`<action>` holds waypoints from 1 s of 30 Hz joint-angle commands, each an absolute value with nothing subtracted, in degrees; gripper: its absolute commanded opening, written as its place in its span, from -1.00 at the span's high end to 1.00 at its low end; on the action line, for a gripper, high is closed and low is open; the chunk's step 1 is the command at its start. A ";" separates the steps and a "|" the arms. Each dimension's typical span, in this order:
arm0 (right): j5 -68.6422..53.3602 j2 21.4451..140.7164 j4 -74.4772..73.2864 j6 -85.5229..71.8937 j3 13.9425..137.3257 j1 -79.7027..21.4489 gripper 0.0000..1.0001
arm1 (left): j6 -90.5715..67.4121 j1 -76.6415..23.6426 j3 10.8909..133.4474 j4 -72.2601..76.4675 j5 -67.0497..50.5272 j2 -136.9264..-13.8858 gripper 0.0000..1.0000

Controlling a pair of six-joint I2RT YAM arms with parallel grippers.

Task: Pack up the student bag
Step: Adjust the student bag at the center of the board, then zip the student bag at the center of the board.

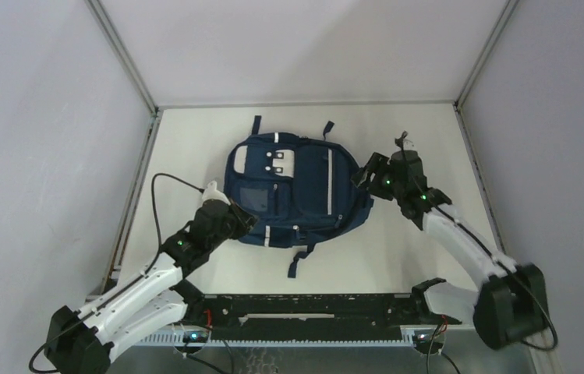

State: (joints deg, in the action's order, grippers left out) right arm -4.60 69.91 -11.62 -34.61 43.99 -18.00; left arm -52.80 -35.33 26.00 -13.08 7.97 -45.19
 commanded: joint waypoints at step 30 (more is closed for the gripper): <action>28.90 77.11 -2.13 -43.13 40.09 -67.07 -0.13 | -53.96 -44.08 29.13 -7.20 4.90 -46.93 1.00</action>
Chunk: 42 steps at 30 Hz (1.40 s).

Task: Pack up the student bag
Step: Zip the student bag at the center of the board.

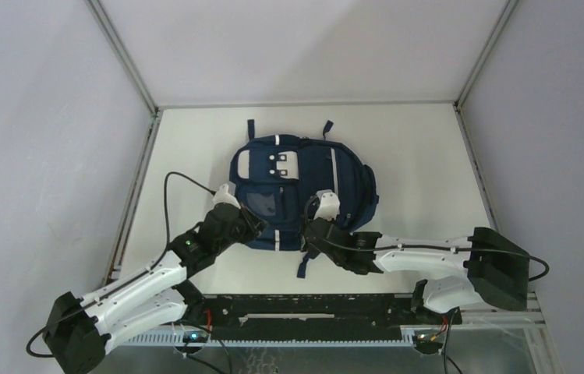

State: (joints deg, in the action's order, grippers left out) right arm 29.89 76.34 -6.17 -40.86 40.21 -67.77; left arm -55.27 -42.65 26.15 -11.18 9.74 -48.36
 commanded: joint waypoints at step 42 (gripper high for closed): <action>23.74 75.67 -1.79 -36.05 35.86 -59.06 1.00 | -49.58 -43.36 29.67 -11.87 12.39 -49.06 1.00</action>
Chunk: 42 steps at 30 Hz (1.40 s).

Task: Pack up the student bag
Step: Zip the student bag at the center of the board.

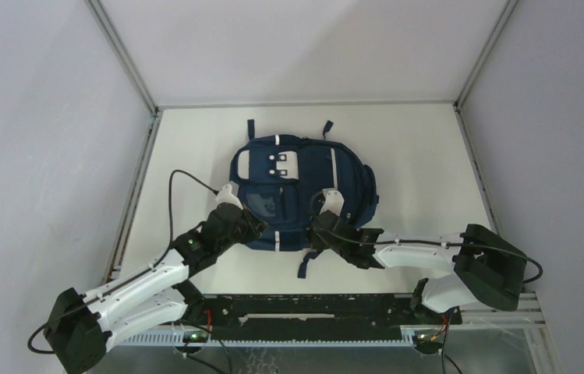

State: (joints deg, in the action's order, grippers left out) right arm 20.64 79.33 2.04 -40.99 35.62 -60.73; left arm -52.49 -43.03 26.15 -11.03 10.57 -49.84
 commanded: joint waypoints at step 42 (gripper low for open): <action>8.78 60.17 -9.70 -31.42 29.72 -38.59 1.00 | -3.85 -68.65 49.38 -11.95 30.46 -67.61 -0.34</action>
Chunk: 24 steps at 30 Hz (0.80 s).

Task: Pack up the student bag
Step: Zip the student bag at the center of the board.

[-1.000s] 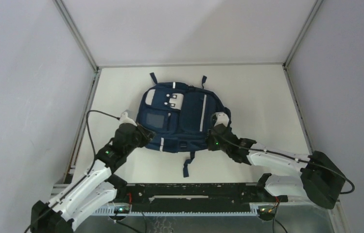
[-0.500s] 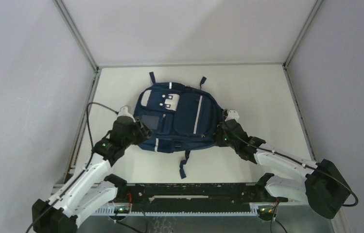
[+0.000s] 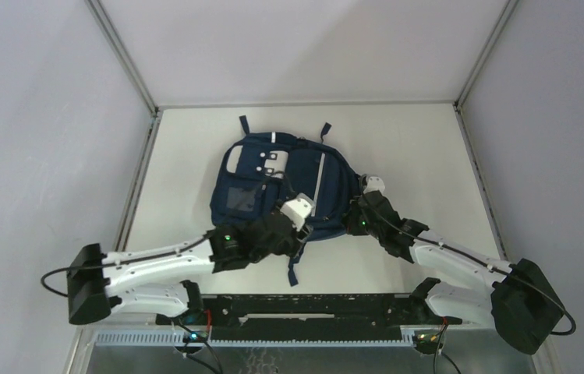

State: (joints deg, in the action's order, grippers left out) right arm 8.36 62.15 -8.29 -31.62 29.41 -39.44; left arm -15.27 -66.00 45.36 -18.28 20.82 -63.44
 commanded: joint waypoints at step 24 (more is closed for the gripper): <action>9.71 58.95 -12.69 -32.24 29.71 -37.44 1.00 | -4.98 -67.60 57.74 -7.51 45.28 -90.75 0.78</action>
